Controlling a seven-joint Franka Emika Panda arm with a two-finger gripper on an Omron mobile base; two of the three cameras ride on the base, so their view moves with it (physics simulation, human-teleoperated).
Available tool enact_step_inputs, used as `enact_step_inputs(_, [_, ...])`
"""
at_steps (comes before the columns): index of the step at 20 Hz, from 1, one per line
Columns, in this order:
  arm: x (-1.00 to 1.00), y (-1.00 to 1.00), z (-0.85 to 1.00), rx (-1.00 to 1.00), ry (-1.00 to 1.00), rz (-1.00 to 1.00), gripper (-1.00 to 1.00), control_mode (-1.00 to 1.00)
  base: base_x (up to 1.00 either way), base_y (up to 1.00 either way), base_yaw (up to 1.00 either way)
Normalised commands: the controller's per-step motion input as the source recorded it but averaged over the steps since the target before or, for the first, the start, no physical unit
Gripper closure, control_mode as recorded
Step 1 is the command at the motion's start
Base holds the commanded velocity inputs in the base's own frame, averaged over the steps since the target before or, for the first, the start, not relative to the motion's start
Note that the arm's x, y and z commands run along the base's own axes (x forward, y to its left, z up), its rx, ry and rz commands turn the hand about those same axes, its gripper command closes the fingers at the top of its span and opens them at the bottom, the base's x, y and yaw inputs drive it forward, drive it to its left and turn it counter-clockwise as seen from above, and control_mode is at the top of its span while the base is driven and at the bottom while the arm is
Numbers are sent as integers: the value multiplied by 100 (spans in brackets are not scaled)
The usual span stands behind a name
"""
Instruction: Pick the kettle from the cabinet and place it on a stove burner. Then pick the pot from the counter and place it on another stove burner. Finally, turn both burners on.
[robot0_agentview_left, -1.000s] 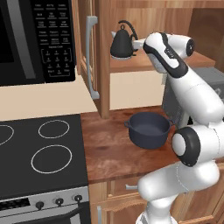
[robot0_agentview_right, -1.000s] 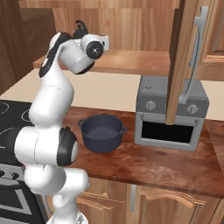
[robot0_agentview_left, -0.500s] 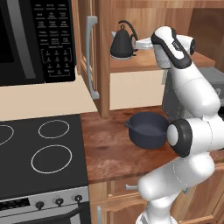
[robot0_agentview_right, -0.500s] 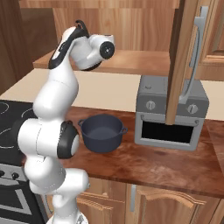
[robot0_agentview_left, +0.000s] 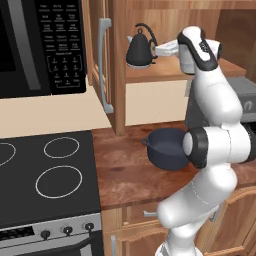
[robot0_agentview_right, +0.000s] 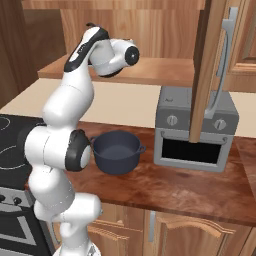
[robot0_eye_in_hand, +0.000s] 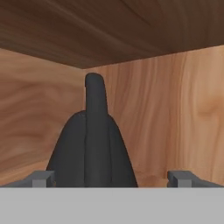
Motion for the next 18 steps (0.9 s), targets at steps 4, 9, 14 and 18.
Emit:
enact_step_inputs(4, [18,1,0,0,0,8,-100,-100,0,0,0])
enact_step_inputs(9, [20,23,0,0,0,4,-100,-100,0,0,0])
enact_step_inputs(14, [16,27,0,0,0,2,-100,-100,0,0,0])
enact_step_inputs(18, [8,25,0,0,0,1,-100,-100,0,0,0])
